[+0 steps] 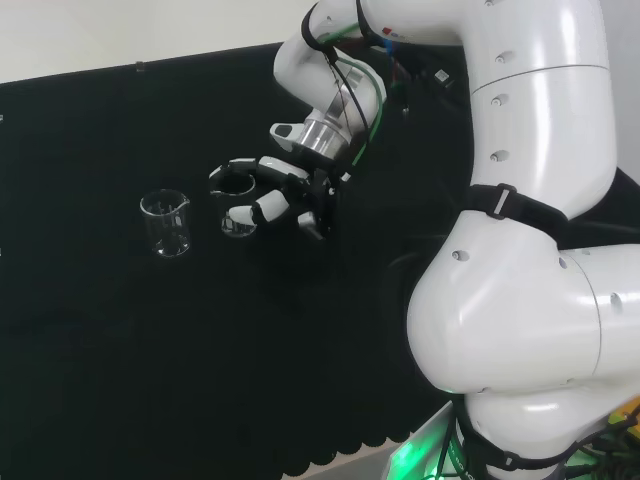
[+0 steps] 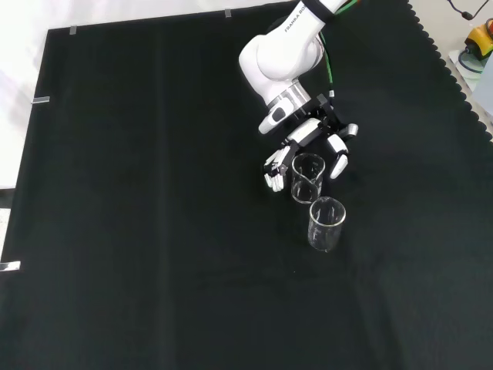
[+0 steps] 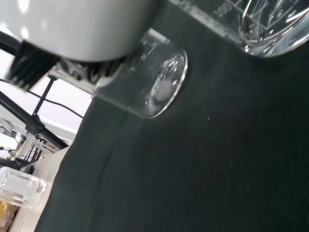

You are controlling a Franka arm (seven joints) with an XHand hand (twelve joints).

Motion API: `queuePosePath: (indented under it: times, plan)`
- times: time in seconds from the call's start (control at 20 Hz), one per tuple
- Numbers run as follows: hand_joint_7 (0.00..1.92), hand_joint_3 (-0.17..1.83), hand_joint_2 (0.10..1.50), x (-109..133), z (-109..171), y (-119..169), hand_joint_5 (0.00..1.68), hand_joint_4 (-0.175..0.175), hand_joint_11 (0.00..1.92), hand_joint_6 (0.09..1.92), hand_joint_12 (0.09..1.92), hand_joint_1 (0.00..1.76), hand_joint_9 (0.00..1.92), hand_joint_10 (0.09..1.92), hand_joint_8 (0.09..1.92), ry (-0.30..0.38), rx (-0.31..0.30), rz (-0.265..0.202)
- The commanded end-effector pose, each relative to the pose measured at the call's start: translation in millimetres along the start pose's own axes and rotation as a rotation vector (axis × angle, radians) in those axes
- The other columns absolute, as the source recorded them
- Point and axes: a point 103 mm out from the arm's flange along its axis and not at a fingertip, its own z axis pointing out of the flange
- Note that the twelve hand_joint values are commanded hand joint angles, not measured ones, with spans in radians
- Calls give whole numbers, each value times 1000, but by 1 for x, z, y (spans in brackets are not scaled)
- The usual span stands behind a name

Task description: Pick up the beaker on the right.

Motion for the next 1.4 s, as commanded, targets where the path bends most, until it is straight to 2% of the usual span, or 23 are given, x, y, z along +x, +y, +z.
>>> queuePosePath:
  times: [0.05,0.1,0.35,1.15,1.4]
  plan:
    - [354,1099,307,4,5,8,302,-38,0,612,1133,984,367,597,649,-6,-3,2]
    - [368,1103,308,-2,-3,1,300,-38,0,626,1159,990,385,601,655,4,-1,-4]
    - [406,1136,311,-1,-2,2,287,-40,0,695,1234,1015,450,614,678,15,-1,-7]
    - [418,1148,314,-2,4,6,301,-41,0,860,1252,1017,453,623,703,17,7,-3]
    - [420,1149,317,4,16,18,307,-41,0,938,1253,1015,453,626,706,1,16,5]
